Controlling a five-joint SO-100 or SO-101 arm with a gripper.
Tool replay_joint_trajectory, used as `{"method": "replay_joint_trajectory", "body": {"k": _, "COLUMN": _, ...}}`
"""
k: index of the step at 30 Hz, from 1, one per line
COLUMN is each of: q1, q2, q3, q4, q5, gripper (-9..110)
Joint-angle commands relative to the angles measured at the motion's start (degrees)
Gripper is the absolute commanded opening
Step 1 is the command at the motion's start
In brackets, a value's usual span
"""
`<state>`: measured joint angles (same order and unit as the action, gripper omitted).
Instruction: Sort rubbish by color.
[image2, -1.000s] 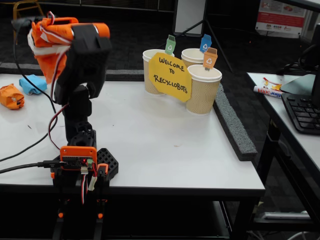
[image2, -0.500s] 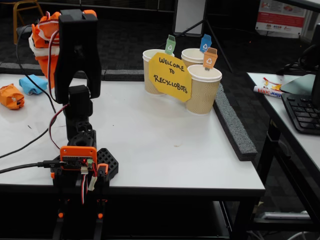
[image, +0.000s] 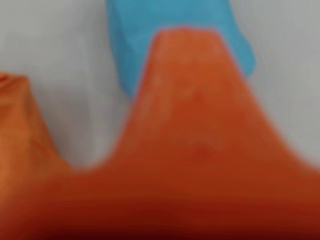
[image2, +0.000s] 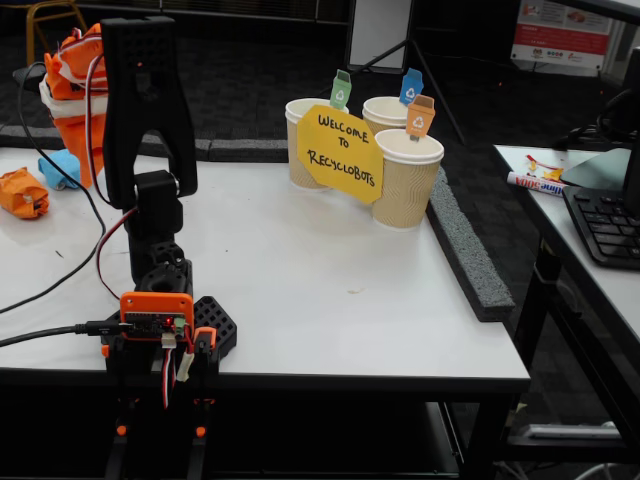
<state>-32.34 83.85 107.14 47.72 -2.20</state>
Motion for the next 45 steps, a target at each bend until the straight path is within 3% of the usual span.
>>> {"method": "replay_joint_trajectory", "body": {"k": 1, "q1": 0.0, "q2": -0.53, "q3": -9.76, "q4": 0.18, "q5": -1.14, "gripper": 32}}
{"method": "replay_joint_trajectory", "body": {"k": 21, "q1": -0.09, "q2": -17.93, "q3": -28.04, "q4": 1.85, "q5": -1.14, "gripper": 31}}
{"method": "replay_joint_trajectory", "body": {"k": 34, "q1": 1.93, "q2": -20.65, "q3": -30.32, "q4": -1.93, "q5": -1.14, "gripper": 1}}
{"method": "replay_joint_trajectory", "body": {"k": 45, "q1": 3.6, "q2": -11.95, "q3": -30.85, "q4": 5.36, "q5": -1.14, "gripper": 0}}
